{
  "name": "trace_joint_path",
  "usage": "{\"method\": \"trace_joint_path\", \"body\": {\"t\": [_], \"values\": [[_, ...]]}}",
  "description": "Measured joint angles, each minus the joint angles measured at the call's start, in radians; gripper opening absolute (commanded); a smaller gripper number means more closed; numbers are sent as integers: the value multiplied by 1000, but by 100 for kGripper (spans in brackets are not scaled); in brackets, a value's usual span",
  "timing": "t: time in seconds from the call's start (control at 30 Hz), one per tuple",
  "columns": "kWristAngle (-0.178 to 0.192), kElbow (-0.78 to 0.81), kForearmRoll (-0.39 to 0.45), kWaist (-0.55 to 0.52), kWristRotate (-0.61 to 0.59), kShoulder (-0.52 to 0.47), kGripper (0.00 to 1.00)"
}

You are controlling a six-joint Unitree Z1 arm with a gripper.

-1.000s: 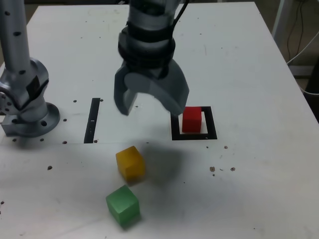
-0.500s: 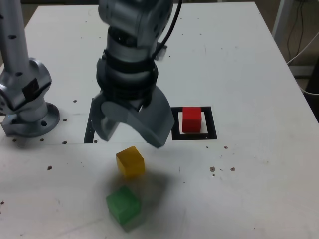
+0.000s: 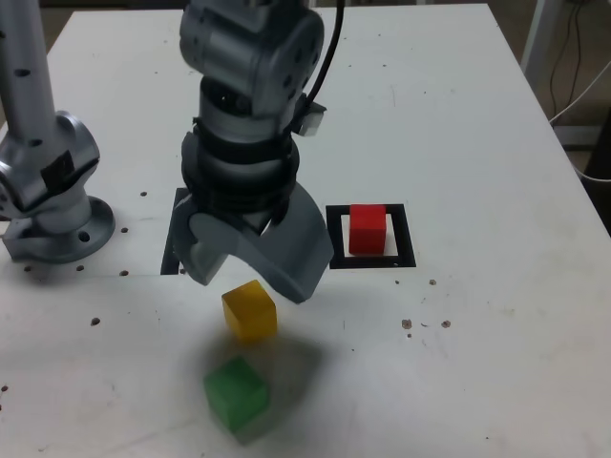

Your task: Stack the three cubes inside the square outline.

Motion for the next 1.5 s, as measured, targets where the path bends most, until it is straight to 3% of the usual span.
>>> {"method": "trace_joint_path", "body": {"t": [0.17, 0.63, 1.07, 1.5], "values": [[14, 23, -20, -22, 29, 0, 98], [119, 102, -69, -72, 236, 1, 97], [127, 102, -71, -76, 294, 10, 97], [131, 114, -137, -85, 295, 77, 95]]}}
